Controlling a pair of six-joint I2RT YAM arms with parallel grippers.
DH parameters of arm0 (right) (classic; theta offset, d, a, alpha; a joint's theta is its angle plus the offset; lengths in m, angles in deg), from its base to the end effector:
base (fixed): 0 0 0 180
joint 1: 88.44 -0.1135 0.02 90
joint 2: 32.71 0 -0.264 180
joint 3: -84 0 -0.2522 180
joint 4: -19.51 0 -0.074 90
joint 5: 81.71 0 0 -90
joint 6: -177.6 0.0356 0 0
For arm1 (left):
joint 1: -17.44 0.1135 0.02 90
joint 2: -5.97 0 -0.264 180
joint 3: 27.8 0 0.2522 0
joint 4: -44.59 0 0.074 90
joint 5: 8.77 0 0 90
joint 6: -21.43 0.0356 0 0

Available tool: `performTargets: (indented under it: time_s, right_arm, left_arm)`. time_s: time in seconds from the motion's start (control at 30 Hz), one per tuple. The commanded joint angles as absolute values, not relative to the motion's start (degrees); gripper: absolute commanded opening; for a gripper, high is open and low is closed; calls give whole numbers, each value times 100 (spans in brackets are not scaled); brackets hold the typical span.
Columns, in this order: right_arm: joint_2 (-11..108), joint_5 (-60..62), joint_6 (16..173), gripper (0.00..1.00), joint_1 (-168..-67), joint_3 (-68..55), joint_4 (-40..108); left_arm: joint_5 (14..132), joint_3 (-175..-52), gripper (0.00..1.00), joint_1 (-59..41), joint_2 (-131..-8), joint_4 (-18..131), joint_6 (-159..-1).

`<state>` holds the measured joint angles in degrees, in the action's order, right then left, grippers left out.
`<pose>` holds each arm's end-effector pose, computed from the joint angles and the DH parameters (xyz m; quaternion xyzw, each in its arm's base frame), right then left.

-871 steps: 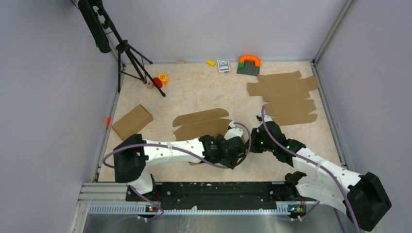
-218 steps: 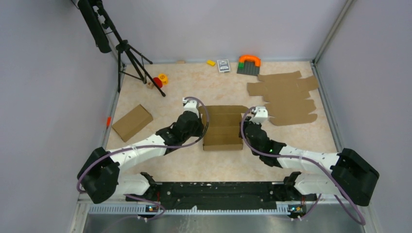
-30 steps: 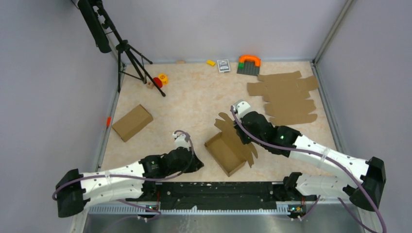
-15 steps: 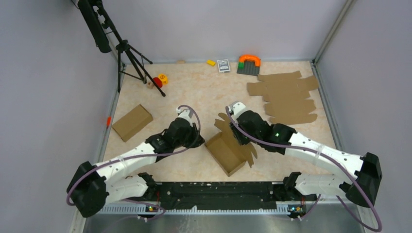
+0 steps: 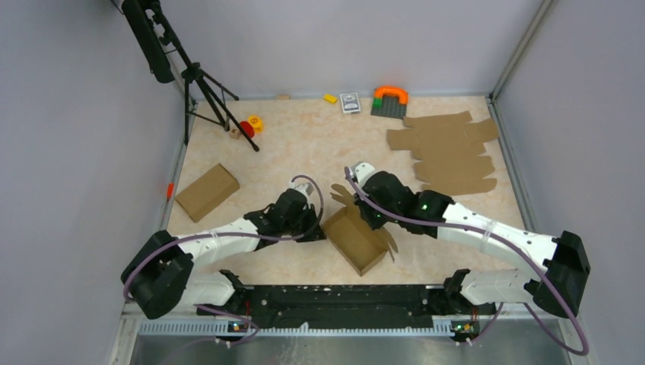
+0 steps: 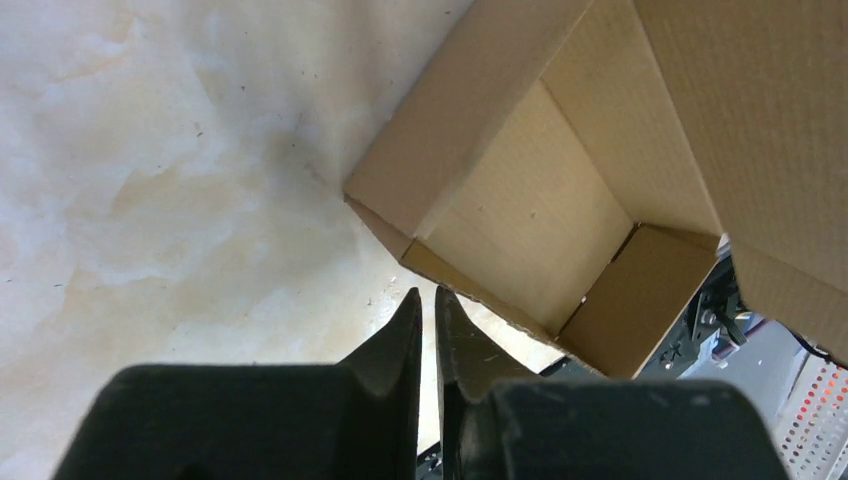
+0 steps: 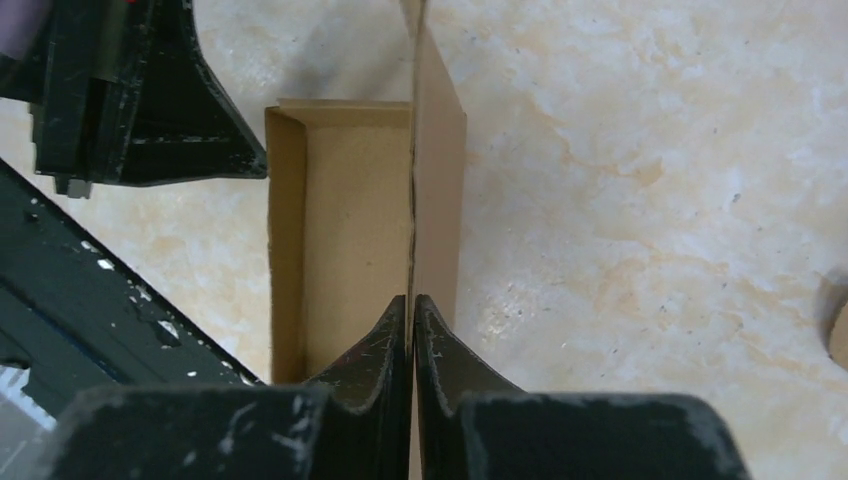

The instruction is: Fold the paper box

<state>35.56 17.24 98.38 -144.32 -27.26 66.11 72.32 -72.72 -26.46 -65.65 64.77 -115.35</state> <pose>0.1449 0.2039 0.2821 -0.3277 0.8653 0.1442 0.3509 0.1667 -0.1681 0.1710 0.0052 0.9276 -0.3114 0.2061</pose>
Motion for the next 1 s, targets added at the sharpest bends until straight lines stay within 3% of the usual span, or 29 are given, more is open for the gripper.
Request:
performTargets:
  time_s: [0.0,0.33,0.6,0.7,0.77,0.83,0.97]
  right_arm:
    - [3466,1180,10079,0,-14434,-2612,6311]
    - [3389,-306,10818,0,-13869,-3204,5105]
    - [3463,-682,11206,0,-13701,-3512,4781]
    - [3303,-343,11173,33,-13601,-3485,5009]
    - [3143,-113,11076,50,-13518,-3388,5261]
    - [3025,90,10925,59,-13465,-3185,5550]
    - [2841,306,10743,66,-13276,-2773,5977]
  left_arm:
    - [7074,-7321,9,-2624,-6713,5917,-11612]
    - [7054,-7363,7,-2633,-6935,5655,-11645]
    - [7092,-7523,6,-2637,-7157,5613,-11563]
    - [7146,-7590,6,-2633,-7163,5757,-11482]
    - [7227,-7607,6,-2633,-7097,5808,-11430]
    - [7288,-7618,6,-2637,-7021,6061,-11387]
    - [7353,-7653,7,-2633,-6990,6192,-11309]
